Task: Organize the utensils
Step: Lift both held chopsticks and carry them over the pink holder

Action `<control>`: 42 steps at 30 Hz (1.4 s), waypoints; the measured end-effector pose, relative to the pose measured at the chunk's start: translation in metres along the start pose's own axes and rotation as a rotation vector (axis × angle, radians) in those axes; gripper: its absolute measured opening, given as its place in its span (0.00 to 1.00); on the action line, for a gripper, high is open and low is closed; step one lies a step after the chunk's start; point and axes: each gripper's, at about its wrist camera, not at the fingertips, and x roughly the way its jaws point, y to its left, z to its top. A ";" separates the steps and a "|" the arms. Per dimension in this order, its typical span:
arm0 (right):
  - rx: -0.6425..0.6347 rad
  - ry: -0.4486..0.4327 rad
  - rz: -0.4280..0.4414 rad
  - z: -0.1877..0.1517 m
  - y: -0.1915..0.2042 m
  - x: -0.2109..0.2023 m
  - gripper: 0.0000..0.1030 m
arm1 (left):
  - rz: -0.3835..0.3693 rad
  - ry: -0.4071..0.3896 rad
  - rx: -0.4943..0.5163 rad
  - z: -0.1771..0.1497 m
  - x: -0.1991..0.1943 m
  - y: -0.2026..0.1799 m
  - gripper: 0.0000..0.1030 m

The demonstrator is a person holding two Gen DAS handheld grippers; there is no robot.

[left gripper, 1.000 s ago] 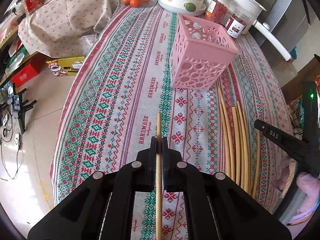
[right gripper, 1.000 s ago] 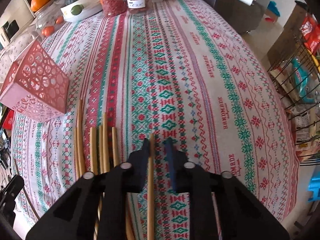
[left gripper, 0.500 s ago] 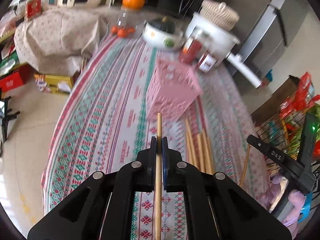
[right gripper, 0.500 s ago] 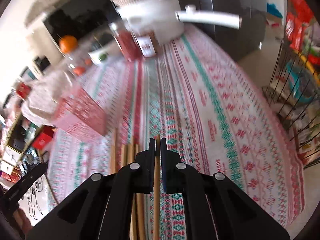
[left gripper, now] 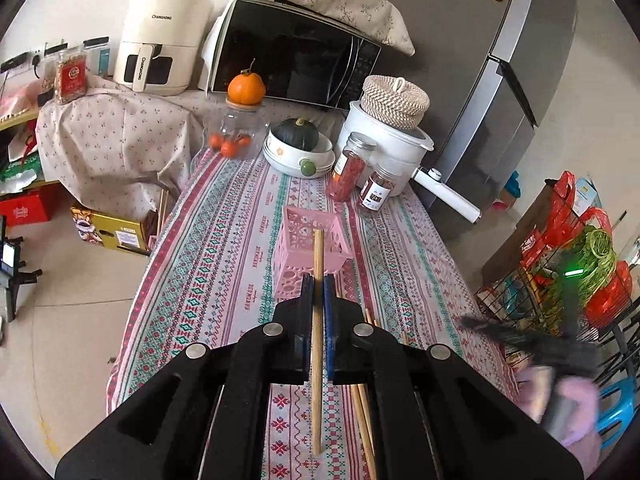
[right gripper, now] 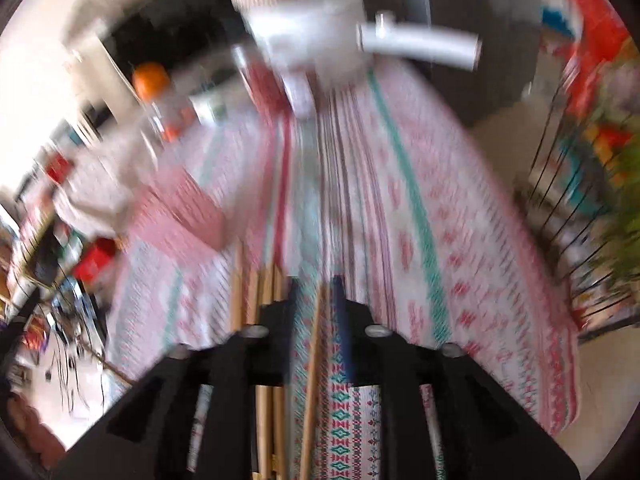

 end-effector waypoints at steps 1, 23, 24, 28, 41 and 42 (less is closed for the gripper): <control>0.009 0.042 -0.027 0.000 -0.002 0.018 0.38 | 0.001 0.002 0.000 0.000 0.001 0.000 0.04; -0.104 -0.094 -0.075 -0.028 0.038 0.008 0.05 | -0.024 -0.018 -0.031 0.006 -0.012 0.009 0.04; -0.097 -0.123 -0.054 -0.029 0.038 -0.007 0.05 | -0.025 -0.026 -0.031 0.006 -0.015 0.008 0.04; -0.081 -0.213 -0.007 -0.019 0.037 -0.052 0.05 | -0.027 -0.072 -0.027 0.019 -0.031 0.001 0.04; 0.027 -0.449 0.111 0.069 0.051 -0.141 0.05 | -0.004 -0.214 -0.076 0.101 -0.048 -0.014 0.04; 0.033 -0.455 0.118 0.074 0.052 -0.144 0.05 | 0.002 -0.227 -0.083 0.108 -0.047 -0.014 0.04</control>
